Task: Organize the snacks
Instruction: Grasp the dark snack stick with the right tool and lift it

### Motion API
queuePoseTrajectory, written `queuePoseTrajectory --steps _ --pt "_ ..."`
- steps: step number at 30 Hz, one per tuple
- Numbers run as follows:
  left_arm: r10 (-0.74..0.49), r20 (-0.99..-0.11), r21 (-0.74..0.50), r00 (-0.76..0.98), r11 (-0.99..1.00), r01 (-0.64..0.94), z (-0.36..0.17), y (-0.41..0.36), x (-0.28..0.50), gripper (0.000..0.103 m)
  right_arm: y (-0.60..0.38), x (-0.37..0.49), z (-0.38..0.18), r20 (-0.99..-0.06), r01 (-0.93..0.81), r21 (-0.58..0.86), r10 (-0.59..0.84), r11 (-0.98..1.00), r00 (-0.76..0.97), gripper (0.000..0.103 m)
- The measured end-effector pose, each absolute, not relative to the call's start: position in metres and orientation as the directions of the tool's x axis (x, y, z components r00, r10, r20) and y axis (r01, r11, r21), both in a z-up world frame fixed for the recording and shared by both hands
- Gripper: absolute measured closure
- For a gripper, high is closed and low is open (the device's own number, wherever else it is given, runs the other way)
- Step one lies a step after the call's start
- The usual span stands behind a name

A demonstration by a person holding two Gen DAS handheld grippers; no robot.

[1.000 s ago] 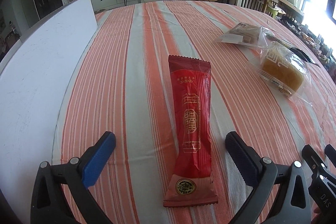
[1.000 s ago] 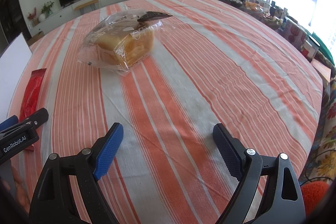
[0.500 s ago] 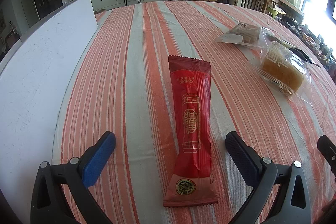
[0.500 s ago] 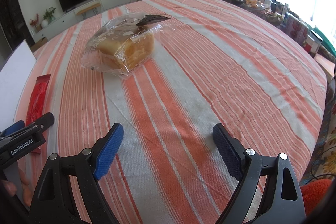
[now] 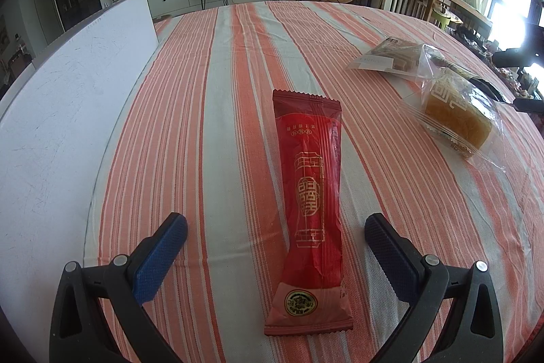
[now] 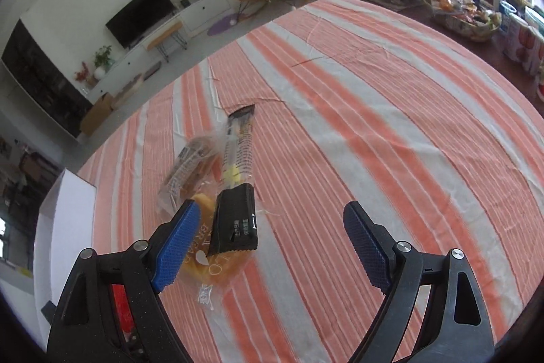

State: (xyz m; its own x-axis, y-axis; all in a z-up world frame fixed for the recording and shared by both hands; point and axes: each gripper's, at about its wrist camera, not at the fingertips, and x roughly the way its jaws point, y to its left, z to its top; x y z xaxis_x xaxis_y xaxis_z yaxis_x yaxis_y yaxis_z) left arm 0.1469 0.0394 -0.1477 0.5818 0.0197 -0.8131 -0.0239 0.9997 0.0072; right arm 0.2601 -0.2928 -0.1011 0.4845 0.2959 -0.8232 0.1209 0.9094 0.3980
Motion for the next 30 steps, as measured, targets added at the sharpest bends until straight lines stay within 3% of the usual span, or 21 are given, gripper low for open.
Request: queuePoseTrajectory --steps 5,6,7,8,14,20,22,24,26,30 --pt "0.02 -0.813 0.007 0.582 1.0 -0.024 -0.148 0.04 0.147 0.0 -0.259 0.315 -0.136 -0.898 0.047 0.328 0.295 0.944 0.328 0.022" --pt "0.02 -0.813 0.007 0.582 1.0 -0.024 -0.148 0.04 0.147 0.0 -0.253 0.32 -0.139 -0.899 0.03 0.323 0.297 0.946 0.322 0.028" --pt "0.02 -0.813 0.007 0.582 1.0 -0.024 -0.148 0.039 0.147 0.0 -0.25 0.324 -0.141 -0.898 0.018 0.328 0.306 0.944 0.315 0.058" --pt "0.02 -0.813 0.007 0.582 1.0 -0.024 -0.148 0.039 0.147 0.0 -0.25 0.327 -0.142 -0.896 0.017 0.344 0.323 0.939 0.304 0.077" --pt "0.02 -0.813 0.007 0.582 1.0 -0.024 -0.148 0.04 0.147 0.0 -0.301 0.291 -0.114 -0.823 0.111 0.433 0.342 0.894 0.454 0.091" --pt "0.02 -0.813 0.007 0.582 1.0 -0.024 -0.148 0.04 0.147 0.0 -0.342 0.194 -0.142 -0.798 0.218 0.556 0.442 0.802 0.41 0.091" --pt "0.02 -0.813 0.007 0.582 1.0 -0.024 -0.148 0.04 0.147 0.0 -0.342 0.164 -0.152 -0.802 0.214 0.545 0.428 0.811 0.417 0.08" --pt "0.02 -0.813 0.007 0.582 1.0 -0.024 -0.148 0.04 0.147 0.0 -0.341 0.141 -0.158 -0.806 0.211 0.513 0.382 0.832 0.451 0.044" --pt "0.02 -0.813 0.007 0.582 1.0 -0.024 -0.148 0.04 0.147 0.0 -0.334 0.126 -0.154 -0.813 0.214 0.438 0.283 0.873 0.509 0.033" --pt "0.02 -0.813 0.007 0.581 1.0 -0.024 -0.148 0.04 0.147 0.0 -0.313 0.122 -0.147 -0.85 0.221 0.259 0.113 0.94 0.515 0.033"
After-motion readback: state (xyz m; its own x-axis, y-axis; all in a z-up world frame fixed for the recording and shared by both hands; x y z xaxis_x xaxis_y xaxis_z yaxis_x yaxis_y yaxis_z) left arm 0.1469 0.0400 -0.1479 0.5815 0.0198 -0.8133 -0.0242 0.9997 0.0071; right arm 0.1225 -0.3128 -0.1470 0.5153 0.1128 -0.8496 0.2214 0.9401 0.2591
